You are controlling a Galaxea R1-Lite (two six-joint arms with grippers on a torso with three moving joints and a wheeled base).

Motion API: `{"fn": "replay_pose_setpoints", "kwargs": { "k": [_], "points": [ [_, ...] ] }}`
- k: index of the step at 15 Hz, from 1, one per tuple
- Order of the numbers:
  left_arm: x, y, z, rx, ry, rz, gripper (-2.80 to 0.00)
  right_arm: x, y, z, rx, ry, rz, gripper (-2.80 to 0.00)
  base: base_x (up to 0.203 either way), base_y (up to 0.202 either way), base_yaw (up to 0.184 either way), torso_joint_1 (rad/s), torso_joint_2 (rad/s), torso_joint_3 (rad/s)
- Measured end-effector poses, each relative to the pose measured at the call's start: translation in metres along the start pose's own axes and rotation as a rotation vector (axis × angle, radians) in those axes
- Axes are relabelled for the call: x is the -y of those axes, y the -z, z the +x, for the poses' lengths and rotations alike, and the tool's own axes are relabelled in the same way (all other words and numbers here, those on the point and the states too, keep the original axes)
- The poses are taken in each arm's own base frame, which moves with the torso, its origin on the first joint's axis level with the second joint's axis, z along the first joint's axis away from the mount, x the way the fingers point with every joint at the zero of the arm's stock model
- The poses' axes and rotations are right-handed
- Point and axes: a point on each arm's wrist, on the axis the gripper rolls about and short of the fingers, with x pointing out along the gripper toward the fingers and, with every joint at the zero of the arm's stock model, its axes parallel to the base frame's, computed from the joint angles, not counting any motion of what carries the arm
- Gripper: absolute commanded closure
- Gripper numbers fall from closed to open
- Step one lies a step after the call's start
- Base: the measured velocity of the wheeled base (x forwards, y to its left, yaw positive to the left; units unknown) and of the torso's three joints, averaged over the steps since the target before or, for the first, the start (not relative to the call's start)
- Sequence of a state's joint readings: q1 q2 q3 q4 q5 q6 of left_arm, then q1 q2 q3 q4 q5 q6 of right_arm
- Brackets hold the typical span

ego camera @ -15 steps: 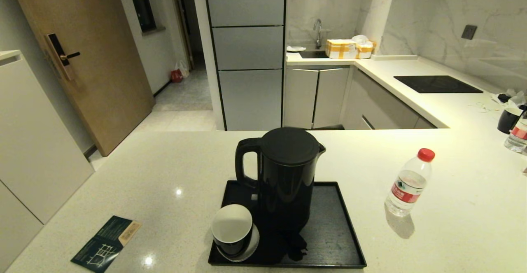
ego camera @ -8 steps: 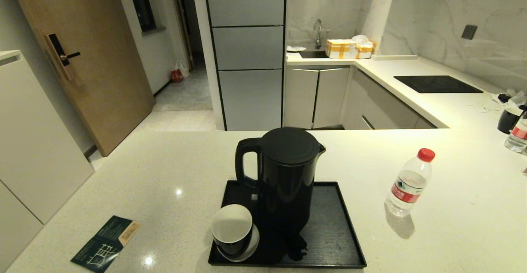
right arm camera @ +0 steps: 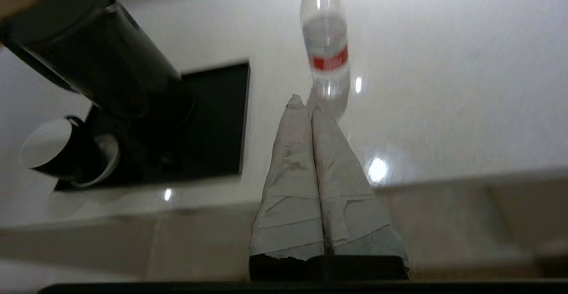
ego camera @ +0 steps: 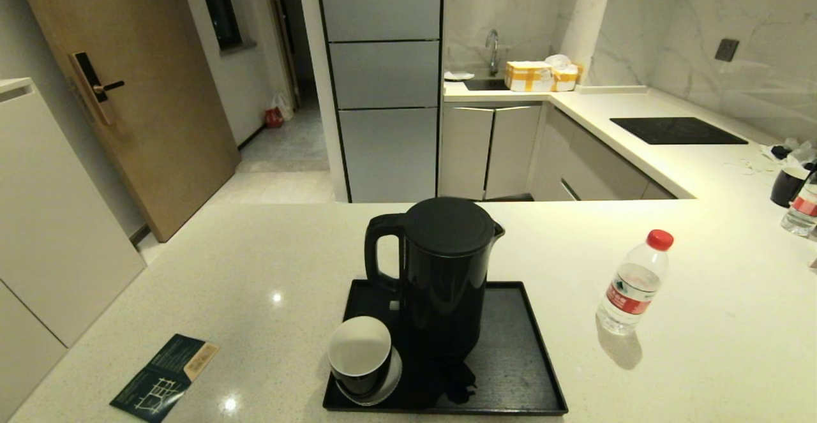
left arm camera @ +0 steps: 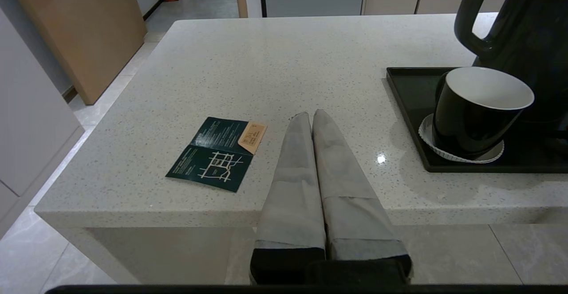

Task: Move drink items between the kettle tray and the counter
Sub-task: Return the bottled water to its original position

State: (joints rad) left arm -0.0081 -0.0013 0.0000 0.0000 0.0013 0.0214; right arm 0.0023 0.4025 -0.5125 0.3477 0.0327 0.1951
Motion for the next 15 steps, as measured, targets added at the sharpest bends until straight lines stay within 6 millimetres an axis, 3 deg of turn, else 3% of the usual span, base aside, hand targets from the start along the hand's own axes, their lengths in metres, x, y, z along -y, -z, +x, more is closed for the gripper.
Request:
{"fn": "replay_pose_setpoints", "kwargs": {
  "k": [2,3,8,9,12,15],
  "points": [
    [0.000,0.000,0.000,0.000,0.000,0.000,0.00,-0.003,-0.021,0.039,-0.175,0.026,0.050,0.00,0.000,0.000,0.000,0.000,0.00,0.000],
    [0.000,0.000,0.000,0.000,-0.001,0.000,0.00,-0.002,-0.020,0.063,-0.253,0.045,0.063,0.00,0.000,0.000,0.000,0.000,0.00,0.000],
    [0.000,0.000,0.000,0.000,0.000,0.000,0.00,0.012,0.026,0.189,-0.517,0.161,0.087,0.00,0.000,0.000,0.000,0.000,0.00,0.000],
    [0.000,0.000,0.000,0.000,0.000,0.000,0.00,0.015,0.038,0.207,-0.546,0.177,0.087,-2.80,0.000,0.000,0.000,0.000,0.00,0.000],
    [0.000,0.000,0.000,0.000,-0.001,0.000,0.00,0.023,0.072,0.253,-0.561,0.223,0.072,-2.80,0.000,0.000,0.000,0.000,0.00,0.000],
    [0.000,0.000,0.000,0.000,0.000,0.000,0.00,0.027,0.099,0.283,-0.511,0.257,0.028,-2.80,0.000,0.000,0.000,0.000,0.00,0.000]
  ]
}}
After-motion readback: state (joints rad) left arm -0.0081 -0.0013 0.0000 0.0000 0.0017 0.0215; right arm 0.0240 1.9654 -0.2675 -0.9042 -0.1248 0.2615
